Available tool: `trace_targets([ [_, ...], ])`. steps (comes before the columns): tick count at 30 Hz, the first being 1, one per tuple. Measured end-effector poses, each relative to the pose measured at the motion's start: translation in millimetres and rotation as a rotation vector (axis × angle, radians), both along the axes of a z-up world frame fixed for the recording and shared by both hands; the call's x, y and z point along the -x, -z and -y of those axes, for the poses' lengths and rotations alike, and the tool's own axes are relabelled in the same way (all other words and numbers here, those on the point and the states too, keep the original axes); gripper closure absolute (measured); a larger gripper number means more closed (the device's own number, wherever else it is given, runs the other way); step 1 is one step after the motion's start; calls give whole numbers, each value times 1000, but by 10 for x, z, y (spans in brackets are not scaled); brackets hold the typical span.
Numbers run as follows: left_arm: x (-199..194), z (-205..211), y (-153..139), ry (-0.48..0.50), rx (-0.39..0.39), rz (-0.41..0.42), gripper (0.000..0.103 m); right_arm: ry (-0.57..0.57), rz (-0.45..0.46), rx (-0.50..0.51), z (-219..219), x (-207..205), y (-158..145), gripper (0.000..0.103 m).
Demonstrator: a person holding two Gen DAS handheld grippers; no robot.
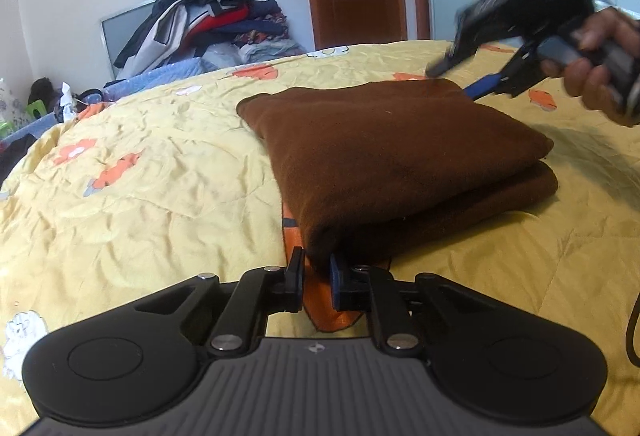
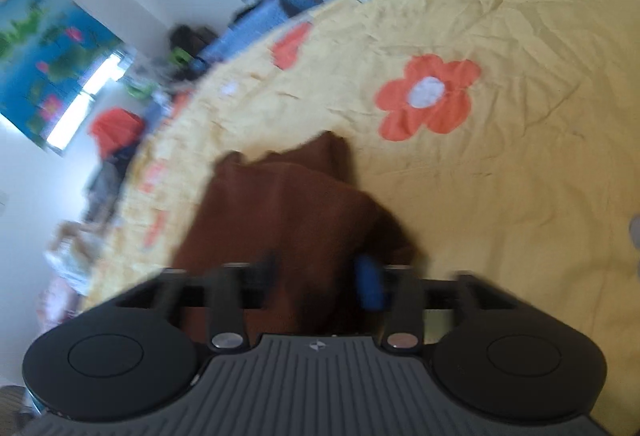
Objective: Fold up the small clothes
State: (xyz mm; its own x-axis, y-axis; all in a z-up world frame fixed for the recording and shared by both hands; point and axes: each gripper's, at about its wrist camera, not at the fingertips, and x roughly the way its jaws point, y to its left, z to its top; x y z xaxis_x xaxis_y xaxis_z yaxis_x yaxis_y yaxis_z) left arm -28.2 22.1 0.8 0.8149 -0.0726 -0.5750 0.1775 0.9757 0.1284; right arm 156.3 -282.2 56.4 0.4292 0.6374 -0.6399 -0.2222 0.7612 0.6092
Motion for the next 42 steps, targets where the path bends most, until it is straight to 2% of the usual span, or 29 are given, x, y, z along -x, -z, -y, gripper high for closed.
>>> trace_targets([
  [4, -1, 36, -55, -18, -15, 15, 85, -27, 4, -58, 129, 263, -129, 39],
  [8, -63, 95, -44, -23, -29, 13, 85, -84, 5, 29, 51, 478, -165, 40],
  [12, -127, 140, -9, -34, -39, 18, 85, -185, -8, 68, -152, 648, -92, 43],
  [14, -164, 114, 14, -43, -17, 25, 84, -212, -22, 130, -258, 671, 10, 54],
  [15, -181, 79, 21, -47, 2, 22, 88, -211, -16, 159, -284, 670, 49, 75],
  [16, -182, 25, 14, -50, 31, 14, 91, -215, -11, 154, -265, 672, 50, 88],
  [18, -136, -110, -40, -67, 87, -4, 95, -215, 2, 117, -189, 703, -41, 90],
  [20, -83, -195, -39, -59, 90, -23, 98, -223, 25, 122, -114, 777, -104, 91],
  [21, -78, -226, 12, -72, 89, -40, 102, -212, 5, 134, -75, 786, -37, 91],
  [22, -51, -247, 52, -80, 93, -23, 102, -208, -26, 148, -61, 793, 82, 91],
  [23, -36, -237, 62, -81, 85, -17, 102, -199, -29, 117, -33, 803, 166, 92],
  [24, -31, -240, 41, -87, 91, -27, 102, -182, -35, 77, -2, 811, 184, 90],
  [25, -22, -273, 15, -94, 114, -38, 102, -166, -41, 53, 19, 821, 161, 81],
  [26, -2, -333, -14, -90, 153, -49, 101, -159, -45, 35, 39, 832, 125, 77],
  [28, 76, -518, -100, -53, 273, -60, 100, -150, -37, -19, 114, 827, 13, 41],
  [29, 124, -630, -146, -37, 351, -58, 98, -123, -3, -47, 168, 841, -72, 33],
  [30, 154, -743, -185, -32, 433, -61, 92, -88, 25, -73, 251, 830, -144, 23],
  [31, 155, -850, -219, -35, 515, -73, 85, -51, 32, -104, 343, 800, -191, 23],
  [32, 132, -957, -243, -45, 600, -87, 62, -26, 20, -127, 413, 765, -200, 22],
  [33, 101, -1052, -249, -65, 686, -94, 28, -12, 3, -131, 453, 744, -185, 22],
  [34, 53, -1125, -239, -91, 780, -98, 14, -5, -19, -118, 469, 724, -142, 22],
  [35, -9, -1181, -204, -107, 868, -107, 8, -5, -48, -102, 456, 721, -79, 22],
  [36, -100, -1218, -145, -112, 943, -140, 8, -11, -85, -97, 431, 718, 6, 23],
  [38, -309, -1218, 1, -124, 1035, -231, 9, -33, -157, -109, 341, 742, 195, 25],
  [40, -495, -1116, 117, -126, 1035, -304, 10, -58, -182, -151, 218, 803, 308, 28],
  [42, -616, -975, 131, -91, 1001, -313, 13, -76, -204, -181, 102, 814, 339, 32],
])
